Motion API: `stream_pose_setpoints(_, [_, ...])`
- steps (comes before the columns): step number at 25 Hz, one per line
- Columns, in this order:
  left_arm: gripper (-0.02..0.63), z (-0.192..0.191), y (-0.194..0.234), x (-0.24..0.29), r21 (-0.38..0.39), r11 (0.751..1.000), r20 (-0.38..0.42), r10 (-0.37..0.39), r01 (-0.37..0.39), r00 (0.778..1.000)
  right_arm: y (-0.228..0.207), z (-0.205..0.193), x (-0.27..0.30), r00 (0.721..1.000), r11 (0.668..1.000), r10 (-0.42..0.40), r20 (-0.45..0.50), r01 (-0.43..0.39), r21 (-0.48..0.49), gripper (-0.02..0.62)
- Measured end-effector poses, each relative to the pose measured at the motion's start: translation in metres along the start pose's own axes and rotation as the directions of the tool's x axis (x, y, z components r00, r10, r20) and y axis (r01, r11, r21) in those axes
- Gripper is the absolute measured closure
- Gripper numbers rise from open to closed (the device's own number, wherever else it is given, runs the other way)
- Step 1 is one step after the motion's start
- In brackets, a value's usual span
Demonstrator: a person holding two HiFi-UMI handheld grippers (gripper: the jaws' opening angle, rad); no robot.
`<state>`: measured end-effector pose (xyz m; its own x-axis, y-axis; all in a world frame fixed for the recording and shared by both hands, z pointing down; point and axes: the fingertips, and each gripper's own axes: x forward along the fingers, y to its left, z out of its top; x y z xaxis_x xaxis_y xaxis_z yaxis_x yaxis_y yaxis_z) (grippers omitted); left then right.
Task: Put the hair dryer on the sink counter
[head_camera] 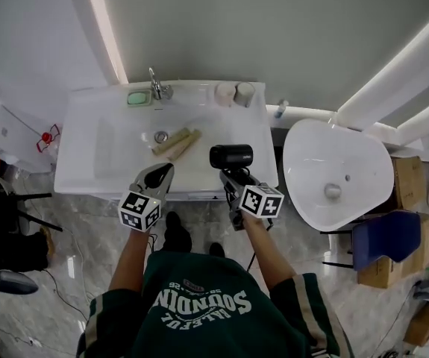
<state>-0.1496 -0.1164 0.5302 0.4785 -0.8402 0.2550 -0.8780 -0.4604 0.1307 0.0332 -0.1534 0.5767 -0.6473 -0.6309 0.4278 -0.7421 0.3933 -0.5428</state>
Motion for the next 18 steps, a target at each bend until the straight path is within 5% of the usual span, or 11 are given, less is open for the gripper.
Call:
stream_pose_setpoints(8, [0.545, 0.023, 0.063, 0.04, 0.01, 0.993, -0.012, -0.118, 0.119, 0.993, 0.013, 0.037, 0.04, 0.993, 0.995, -0.095, 0.073, 0.096, -0.005, 0.336])
stream_pose_setpoints(18, [0.545, 0.036, 0.08, 0.081, 0.016, 0.978, -0.022, -0.207, 0.207, 0.978, 0.001, 0.053, 0.057, 0.981, 0.986, -0.168, 0.095, 0.168, 0.01, 0.336])
